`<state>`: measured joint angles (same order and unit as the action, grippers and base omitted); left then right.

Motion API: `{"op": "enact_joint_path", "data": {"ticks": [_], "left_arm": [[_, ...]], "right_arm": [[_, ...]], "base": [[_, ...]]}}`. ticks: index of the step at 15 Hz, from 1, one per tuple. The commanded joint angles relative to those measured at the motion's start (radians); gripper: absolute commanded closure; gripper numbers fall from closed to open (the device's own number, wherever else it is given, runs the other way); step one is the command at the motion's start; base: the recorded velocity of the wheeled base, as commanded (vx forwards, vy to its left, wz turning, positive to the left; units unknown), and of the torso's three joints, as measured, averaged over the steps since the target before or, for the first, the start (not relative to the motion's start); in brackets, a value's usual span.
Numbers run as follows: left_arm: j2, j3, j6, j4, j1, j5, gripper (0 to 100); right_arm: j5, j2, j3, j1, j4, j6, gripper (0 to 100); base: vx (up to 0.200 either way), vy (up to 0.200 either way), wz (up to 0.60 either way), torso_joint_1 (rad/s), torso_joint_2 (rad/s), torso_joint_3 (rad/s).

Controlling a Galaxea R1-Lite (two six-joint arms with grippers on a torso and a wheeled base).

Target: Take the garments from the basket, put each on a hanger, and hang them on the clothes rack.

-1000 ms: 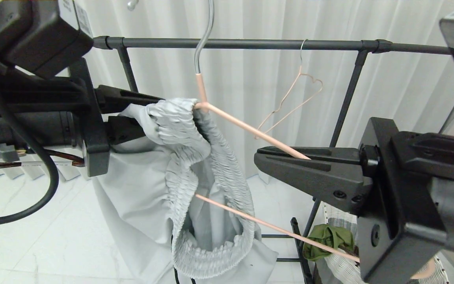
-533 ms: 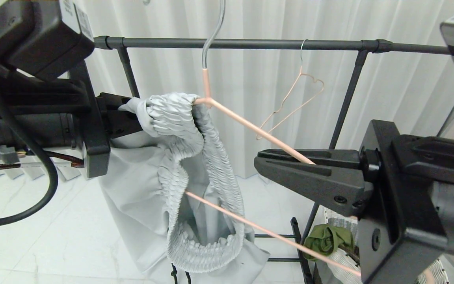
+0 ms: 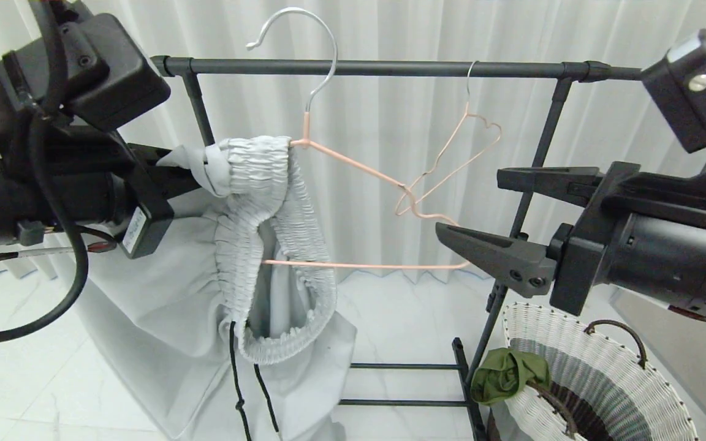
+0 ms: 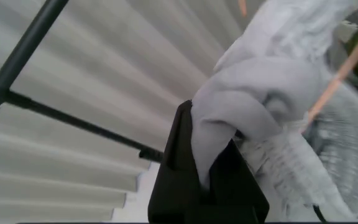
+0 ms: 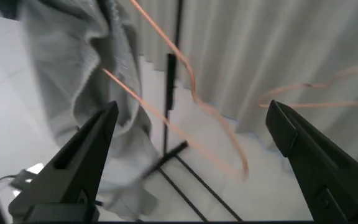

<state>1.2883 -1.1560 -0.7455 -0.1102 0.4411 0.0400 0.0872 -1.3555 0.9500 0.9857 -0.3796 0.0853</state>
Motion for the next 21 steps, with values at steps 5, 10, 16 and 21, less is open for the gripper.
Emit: {"op": "enact_joint_path", "data": {"ticks": [5, 10, 16, 21], "left_arm": [[0.042, 0.002, 0.216, 0.147, 0.036, -0.287, 100], [0.028, 0.002, 0.229, 0.239, 0.051, -0.196, 100], [0.025, -0.004, 0.229, 0.279, 0.082, -0.111, 100], [0.023, -0.008, 0.227, 0.279, 0.127, -0.111, 100]], "right_arm": [[0.106, -0.04, -0.022, -0.001, 0.014, -0.013, 0], [0.128, -0.18, 0.019, 0.085, 0.007, -0.121, 0], [0.233, -0.378, 0.168, 0.087, -0.067, -0.211, 0], [0.236, -0.415, 0.158, 0.079, -0.113, -0.223, 0]], "base": [[0.0, 0.0, 0.0, 0.0, 0.0, 0.0], [0.0, 0.0, 0.0, 0.0, 0.0, 0.0], [0.0, 0.0, 0.0, 0.0, 0.0, 0.0], [0.0, 0.0, 0.0, 0.0, 0.0, 0.0]]}}
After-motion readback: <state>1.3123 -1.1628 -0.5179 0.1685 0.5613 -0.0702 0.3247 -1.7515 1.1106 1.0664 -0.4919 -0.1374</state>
